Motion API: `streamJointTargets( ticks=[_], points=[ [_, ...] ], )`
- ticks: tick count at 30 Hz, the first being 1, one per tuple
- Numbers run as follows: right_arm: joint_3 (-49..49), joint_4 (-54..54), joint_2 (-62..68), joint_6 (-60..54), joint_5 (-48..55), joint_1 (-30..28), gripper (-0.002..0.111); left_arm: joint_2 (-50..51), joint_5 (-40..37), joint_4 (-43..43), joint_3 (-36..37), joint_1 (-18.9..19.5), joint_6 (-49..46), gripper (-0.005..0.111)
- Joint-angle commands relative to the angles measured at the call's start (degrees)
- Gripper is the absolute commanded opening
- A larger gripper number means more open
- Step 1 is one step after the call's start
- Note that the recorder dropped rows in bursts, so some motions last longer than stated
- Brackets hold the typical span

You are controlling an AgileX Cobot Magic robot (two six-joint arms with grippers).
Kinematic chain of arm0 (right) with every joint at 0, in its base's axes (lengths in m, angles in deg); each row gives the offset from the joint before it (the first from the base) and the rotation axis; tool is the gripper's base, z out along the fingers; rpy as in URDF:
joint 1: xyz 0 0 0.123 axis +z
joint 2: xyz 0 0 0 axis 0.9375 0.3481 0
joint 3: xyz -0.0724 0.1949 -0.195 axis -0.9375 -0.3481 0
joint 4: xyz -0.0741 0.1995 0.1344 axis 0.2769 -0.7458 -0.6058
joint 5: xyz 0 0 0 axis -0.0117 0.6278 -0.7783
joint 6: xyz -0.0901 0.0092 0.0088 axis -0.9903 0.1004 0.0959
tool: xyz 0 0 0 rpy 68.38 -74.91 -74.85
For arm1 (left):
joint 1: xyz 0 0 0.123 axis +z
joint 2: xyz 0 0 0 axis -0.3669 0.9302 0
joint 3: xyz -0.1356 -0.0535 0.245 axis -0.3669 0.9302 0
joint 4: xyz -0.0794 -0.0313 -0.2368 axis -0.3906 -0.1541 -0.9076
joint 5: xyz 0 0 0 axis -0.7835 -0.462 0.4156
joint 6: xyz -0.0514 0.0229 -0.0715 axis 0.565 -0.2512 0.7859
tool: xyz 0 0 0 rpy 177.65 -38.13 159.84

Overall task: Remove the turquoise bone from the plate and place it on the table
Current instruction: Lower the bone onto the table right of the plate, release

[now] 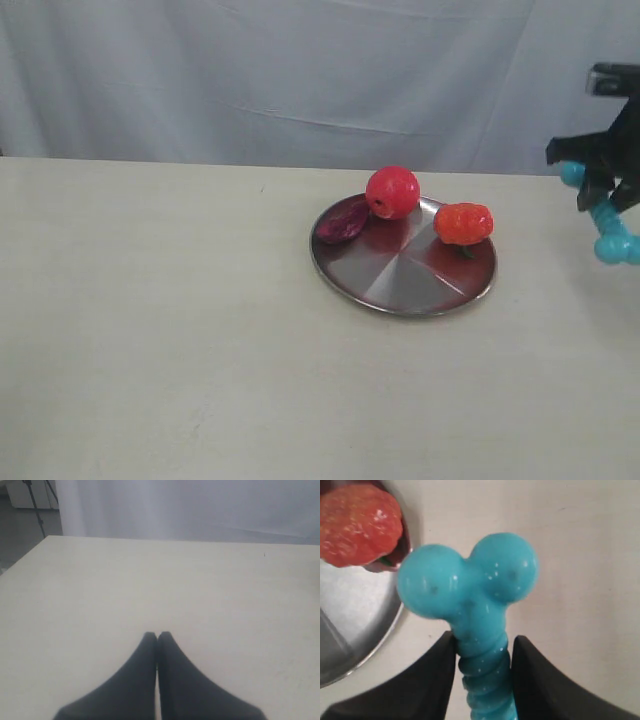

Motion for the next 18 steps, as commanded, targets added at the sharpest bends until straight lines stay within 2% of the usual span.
streamJointTargets(
  ticks=[1,9,18],
  points=[
    [-1.95,-0.9,5.87,0.96,-5.59,-0.26,0.0,-0.07,0.31,-0.27,0.15,0.26,0.24,0.0],
    [-1.95,-1.81,14.46,0.69,-7.42,-0.26,0.0,-0.07,0.31,-0.27,0.15,0.26,0.24,0.0],
    [-1.95,-1.81,16.04,-2.46,-9.1,-0.26,0.0,-0.07,0.31,-0.27,0.15,0.26,0.24,0.0]
  ],
)
